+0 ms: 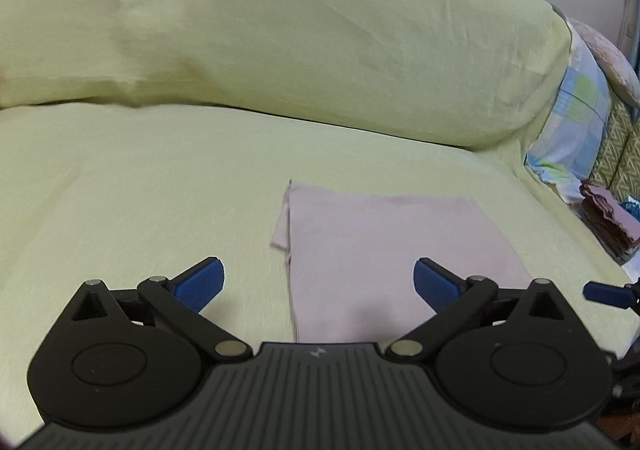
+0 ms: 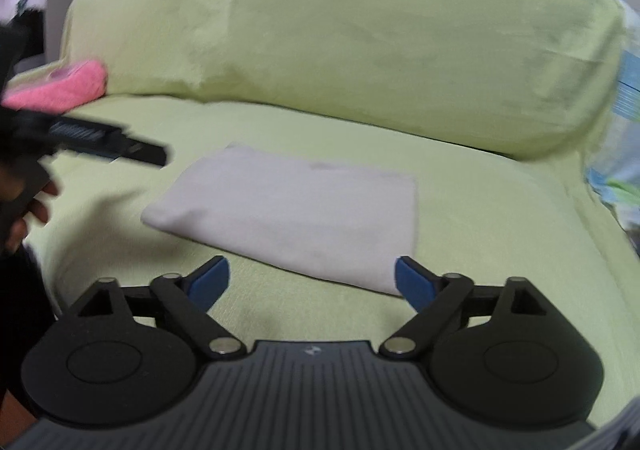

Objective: Fold clothes

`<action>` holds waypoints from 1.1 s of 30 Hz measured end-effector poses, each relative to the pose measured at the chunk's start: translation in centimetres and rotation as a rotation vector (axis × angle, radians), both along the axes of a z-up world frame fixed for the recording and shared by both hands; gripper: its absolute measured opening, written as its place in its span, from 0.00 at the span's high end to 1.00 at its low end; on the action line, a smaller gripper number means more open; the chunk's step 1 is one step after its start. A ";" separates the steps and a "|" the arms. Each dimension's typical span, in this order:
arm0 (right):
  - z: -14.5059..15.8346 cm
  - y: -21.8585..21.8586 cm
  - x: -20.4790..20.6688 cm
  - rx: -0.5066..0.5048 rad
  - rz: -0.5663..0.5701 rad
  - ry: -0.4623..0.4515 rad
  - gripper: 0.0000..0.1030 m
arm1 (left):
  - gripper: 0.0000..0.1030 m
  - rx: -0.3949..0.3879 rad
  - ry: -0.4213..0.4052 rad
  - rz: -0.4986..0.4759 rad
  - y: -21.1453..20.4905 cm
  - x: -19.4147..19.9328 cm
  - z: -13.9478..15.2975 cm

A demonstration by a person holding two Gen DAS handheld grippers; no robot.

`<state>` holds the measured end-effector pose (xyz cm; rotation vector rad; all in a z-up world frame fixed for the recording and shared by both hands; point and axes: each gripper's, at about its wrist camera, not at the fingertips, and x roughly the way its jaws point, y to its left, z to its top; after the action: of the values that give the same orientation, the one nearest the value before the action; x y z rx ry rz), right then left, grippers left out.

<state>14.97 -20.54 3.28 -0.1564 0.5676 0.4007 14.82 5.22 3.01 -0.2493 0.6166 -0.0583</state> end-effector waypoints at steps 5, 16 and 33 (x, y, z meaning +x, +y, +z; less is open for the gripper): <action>0.2 -1.6 -1.2 0.079 -0.102 0.010 0.02 | 0.01 0.056 -0.025 -0.017 -1.3 -2.6 1.0; 0.4 -1.6 -5.0 0.076 -0.145 0.036 0.02 | 0.01 0.118 -0.024 0.000 -2.6 -8.6 2.7; 5.5 -4.4 -10.8 0.101 -0.188 -0.026 0.02 | 0.01 0.109 -0.053 0.026 -1.8 -12.0 4.6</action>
<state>4.15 -24.90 8.82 -0.0112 0.5303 0.2438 2.83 3.46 7.66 -0.1496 0.5623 -0.0059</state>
